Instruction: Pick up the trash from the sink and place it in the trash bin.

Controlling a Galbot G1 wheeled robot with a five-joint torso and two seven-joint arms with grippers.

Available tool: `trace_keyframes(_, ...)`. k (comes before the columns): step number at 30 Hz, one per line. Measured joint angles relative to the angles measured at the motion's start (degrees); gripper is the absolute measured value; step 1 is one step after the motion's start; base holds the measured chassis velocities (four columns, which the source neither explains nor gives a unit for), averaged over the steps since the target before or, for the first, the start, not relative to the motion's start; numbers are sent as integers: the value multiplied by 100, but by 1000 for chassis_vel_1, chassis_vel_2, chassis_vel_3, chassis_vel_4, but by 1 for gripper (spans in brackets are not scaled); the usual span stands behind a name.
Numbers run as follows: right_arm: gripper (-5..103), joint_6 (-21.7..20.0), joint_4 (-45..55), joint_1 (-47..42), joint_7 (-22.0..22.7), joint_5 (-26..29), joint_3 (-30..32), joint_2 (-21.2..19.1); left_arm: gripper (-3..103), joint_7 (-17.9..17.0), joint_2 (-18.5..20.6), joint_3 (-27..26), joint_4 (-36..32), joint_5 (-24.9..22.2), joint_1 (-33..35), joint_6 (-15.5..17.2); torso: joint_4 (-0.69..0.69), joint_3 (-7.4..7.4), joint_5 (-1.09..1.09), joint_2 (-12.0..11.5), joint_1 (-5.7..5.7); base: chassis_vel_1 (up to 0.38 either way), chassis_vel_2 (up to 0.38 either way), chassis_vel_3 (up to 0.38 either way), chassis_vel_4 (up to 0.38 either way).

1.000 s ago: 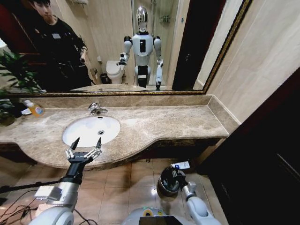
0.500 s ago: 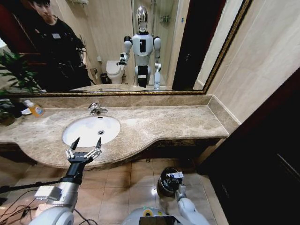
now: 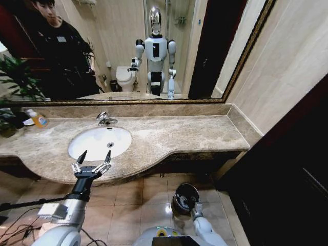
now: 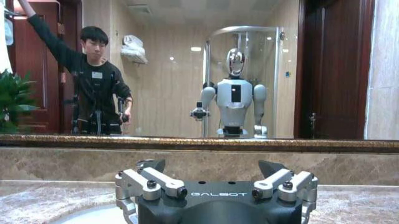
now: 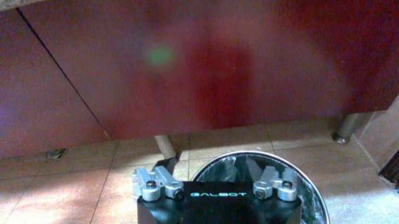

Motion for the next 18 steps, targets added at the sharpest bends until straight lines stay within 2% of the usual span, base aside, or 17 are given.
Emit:
trace_keyframes(1, 78, 0, 0, 0, 0, 0, 0, 0, 100, 0, 0, 0, 0, 0, 0, 0, 0, 0, 0, 0, 0, 0, 0, 0, 0)
trace_keyframes(4, 94, 12, 20, -21, 25, 7, 2, 3, 100, 0, 0, 0, 0, 0, 0, 0, 0, 0, 0, 0, 0, 0, 0, 0, 0)
trace_keyframes(7, 99, 24, 29, -29, 36, 9, 1, 21, 100, 0, 0, 0, 0, 0, 0, 0, 0, 0, 0, 0, 0, 0, 0, 0, 0)
trace_keyframes(18, 100, 61, 25, -44, 80, 15, -2, 56, 100, 0, 0, 0, 0, 0, 0, 0, 0, 0, 0, 0, 0, 0, 0, 0, 0)
